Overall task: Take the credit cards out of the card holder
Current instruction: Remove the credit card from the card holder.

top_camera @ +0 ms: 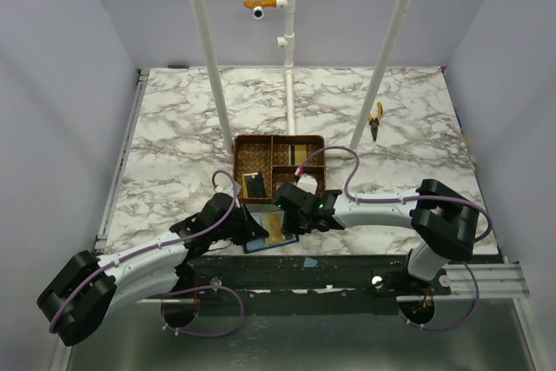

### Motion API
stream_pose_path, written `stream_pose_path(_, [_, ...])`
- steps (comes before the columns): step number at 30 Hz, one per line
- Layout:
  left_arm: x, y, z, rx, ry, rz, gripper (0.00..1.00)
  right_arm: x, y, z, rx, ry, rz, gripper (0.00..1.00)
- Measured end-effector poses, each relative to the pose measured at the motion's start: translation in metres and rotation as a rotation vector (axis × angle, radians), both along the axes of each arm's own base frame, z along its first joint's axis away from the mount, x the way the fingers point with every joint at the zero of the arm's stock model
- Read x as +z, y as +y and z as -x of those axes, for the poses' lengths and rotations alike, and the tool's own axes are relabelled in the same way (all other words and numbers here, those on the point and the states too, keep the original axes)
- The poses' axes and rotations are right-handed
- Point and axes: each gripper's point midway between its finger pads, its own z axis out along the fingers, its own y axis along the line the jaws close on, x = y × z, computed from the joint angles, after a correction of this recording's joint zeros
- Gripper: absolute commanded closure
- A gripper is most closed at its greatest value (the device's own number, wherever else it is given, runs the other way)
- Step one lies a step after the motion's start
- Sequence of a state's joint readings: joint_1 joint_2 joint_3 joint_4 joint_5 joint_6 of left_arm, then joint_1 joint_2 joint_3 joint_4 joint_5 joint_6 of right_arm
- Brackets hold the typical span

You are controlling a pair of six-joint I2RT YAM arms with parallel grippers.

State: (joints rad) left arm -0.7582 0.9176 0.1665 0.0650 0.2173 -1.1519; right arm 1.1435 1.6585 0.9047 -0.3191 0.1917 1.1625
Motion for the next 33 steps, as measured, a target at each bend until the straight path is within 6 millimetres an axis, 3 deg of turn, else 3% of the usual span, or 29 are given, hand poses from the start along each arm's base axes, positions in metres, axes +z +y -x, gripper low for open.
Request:
stream_pose_path(21, [-0.0026,0.0037,0.0026,-0.001,0.005,-0.011,0.8,-0.0011,0.001,0.0001,0.001,0.003,0.004,0.97])
stream_pose_path(25, [-0.0024,0.0045,0.0032,0.0,0.003,-0.009,0.8,-0.0012,0.0011,0.0,0.001,0.003,0.004,0.97])
stream_pose_path(33, [-0.0042,0.0066,0.005,0.004,0.008,-0.01,0.89,-0.0013,0.002,-0.0001,0.002,0.004,0.004,0.98])
